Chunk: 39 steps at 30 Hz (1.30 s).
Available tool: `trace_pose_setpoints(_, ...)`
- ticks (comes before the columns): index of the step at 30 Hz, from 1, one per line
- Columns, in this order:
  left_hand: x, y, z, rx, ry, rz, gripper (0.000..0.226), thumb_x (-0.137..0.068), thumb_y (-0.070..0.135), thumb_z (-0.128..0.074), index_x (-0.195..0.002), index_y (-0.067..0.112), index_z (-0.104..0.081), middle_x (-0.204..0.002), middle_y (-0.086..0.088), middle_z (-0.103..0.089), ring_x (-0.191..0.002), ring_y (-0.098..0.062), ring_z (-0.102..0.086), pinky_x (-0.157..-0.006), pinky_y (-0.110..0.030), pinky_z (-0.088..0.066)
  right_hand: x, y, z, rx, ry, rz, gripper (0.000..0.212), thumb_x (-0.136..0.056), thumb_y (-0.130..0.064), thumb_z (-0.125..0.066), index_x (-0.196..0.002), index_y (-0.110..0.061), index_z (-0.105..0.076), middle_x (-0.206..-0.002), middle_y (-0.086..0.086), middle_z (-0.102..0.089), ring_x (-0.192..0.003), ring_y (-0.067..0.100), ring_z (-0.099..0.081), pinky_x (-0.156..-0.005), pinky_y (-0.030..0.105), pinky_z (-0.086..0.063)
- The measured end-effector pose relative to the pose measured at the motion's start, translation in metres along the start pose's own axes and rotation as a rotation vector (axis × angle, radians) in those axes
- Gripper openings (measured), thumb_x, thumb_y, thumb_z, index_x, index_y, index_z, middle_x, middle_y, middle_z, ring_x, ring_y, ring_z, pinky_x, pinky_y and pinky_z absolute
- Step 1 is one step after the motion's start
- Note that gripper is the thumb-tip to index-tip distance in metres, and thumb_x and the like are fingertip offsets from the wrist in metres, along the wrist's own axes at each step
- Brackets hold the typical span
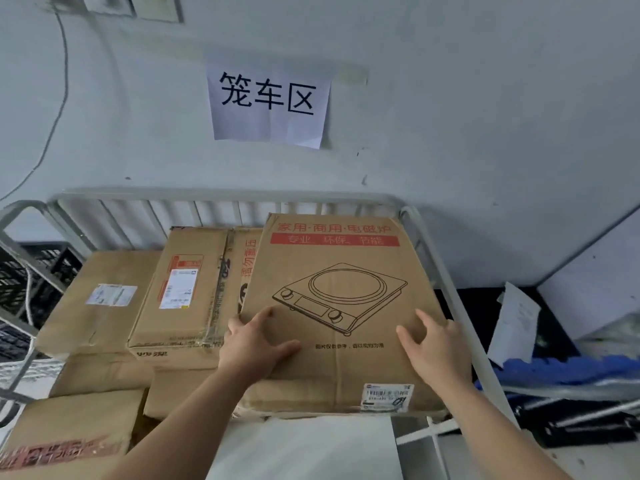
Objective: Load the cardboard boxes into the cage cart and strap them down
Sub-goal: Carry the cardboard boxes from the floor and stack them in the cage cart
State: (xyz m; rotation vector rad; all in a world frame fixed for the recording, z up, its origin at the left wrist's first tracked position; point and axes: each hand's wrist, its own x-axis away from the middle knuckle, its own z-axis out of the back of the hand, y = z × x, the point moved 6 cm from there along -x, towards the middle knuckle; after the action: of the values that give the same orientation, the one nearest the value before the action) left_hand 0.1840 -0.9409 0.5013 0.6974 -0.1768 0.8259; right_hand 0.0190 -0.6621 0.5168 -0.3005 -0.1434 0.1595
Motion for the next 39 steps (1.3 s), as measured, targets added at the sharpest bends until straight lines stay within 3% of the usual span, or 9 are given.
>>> trace_pose_setpoints(4, -0.042, 0.021, -0.029, 0.001, -0.045, 0.027, 0.092, -0.065, 0.068, -0.070, -0.143, 0.040, -0.031, -0.141, -0.013, -0.027, -0.129, -0.033, -0.036, -0.106, -0.047, -0.039, -0.045, 0.015, -0.013, 0.024, -0.043, -0.030, 0.063, -0.086, -0.063, -0.046, -0.142, -0.033, -0.039, -0.134, 0.015, -0.043, -0.117, 0.031, -0.049, -0.088, 0.036, -0.045)
trace_pose_setpoints(9, -0.083, 0.034, -0.062, -0.016, -0.073, 0.074, 0.093, -0.067, 0.066, -0.070, -0.145, 0.038, -0.028, -0.143, -0.014, -0.024, -0.129, -0.034, -0.034, -0.108, -0.046, -0.037, -0.096, 0.030, -0.039, 0.037, -0.077, -0.026, 0.064, -0.085, -0.064, -0.047, -0.141, -0.033, -0.040, -0.128, 0.013, -0.047, -0.110, 0.030, -0.053, -0.089, 0.039, -0.048)
trace_pose_setpoints(15, -0.125, 0.036, -0.097, -0.047, -0.108, 0.141, 0.097, -0.065, 0.069, -0.069, -0.146, 0.039, -0.024, -0.143, -0.014, -0.022, -0.129, -0.036, -0.034, -0.107, -0.047, -0.037, -0.145, 0.043, -0.077, 0.047, -0.155, -0.015, 0.067, -0.085, -0.064, -0.048, -0.142, -0.030, -0.038, -0.134, 0.016, -0.043, -0.116, 0.034, -0.048, -0.095, 0.043, -0.046)
trace_pose_setpoints(21, -0.156, 0.033, -0.121, -0.143, -0.135, 0.189, 0.098, -0.069, 0.064, -0.070, -0.147, 0.044, -0.015, -0.140, -0.016, -0.023, -0.127, -0.035, -0.033, -0.105, -0.044, -0.037, -0.181, 0.047, -0.121, 0.039, -0.262, 0.009, 0.070, -0.088, -0.060, -0.048, -0.147, -0.030, -0.027, -0.143, 0.023, -0.029, -0.127, 0.040, -0.036, -0.102, 0.047, -0.041)
trace_pose_setpoints(28, -0.177, 0.017, -0.151, -0.257, -0.190, 0.207, 0.099, -0.075, 0.061, -0.067, -0.149, 0.045, -0.004, -0.142, -0.019, -0.024, -0.126, -0.037, -0.033, -0.106, -0.045, -0.037, -0.194, 0.059, -0.166, 0.099, -0.386, -0.001, 0.076, -0.088, -0.060, -0.048, -0.150, -0.034, -0.013, -0.133, 0.023, -0.035, -0.117, 0.037, -0.042, -0.093, 0.041, -0.046)
trace_pose_setpoints(34, -0.184, 0.012, -0.161, -0.316, -0.182, 0.202, 0.104, -0.076, 0.055, -0.070, -0.150, 0.044, 0.002, -0.142, -0.022, -0.023, -0.126, -0.039, -0.033, -0.108, -0.046, -0.033, -0.195, 0.063, -0.184, 0.106, -0.392, -0.023, 0.078, -0.087, -0.060, -0.050, -0.150, -0.036, -0.011, -0.126, 0.022, -0.037, -0.108, 0.036, -0.045, -0.087, 0.040, -0.046)
trace_pose_setpoints(37, -0.183, 0.013, -0.162, -0.342, -0.186, 0.188, 0.104, -0.077, 0.057, -0.068, -0.150, 0.043, 0.005, -0.144, -0.023, -0.019, -0.128, -0.038, -0.031, -0.109, -0.045, -0.032, -0.194, 0.064, -0.186, 0.093, -0.404, -0.038, 0.077, -0.088, -0.058, -0.051, -0.150, -0.036, -0.011, -0.129, 0.023, -0.035, -0.112, 0.037, -0.043, -0.090, 0.042, -0.045)
trace_pose_setpoints(39, -0.181, 0.015, -0.161, -0.375, -0.187, 0.177, 0.103, -0.078, 0.057, -0.067, -0.150, 0.041, 0.005, -0.149, -0.023, -0.012, -0.134, -0.038, -0.026, -0.111, -0.046, -0.029, -0.193, 0.061, -0.185, 0.112, -0.406, -0.038, 0.075, -0.090, -0.055, -0.050, -0.150, -0.034, -0.012, -0.138, 0.028, -0.028, -0.124, 0.041, -0.036, -0.101, 0.045, -0.039)
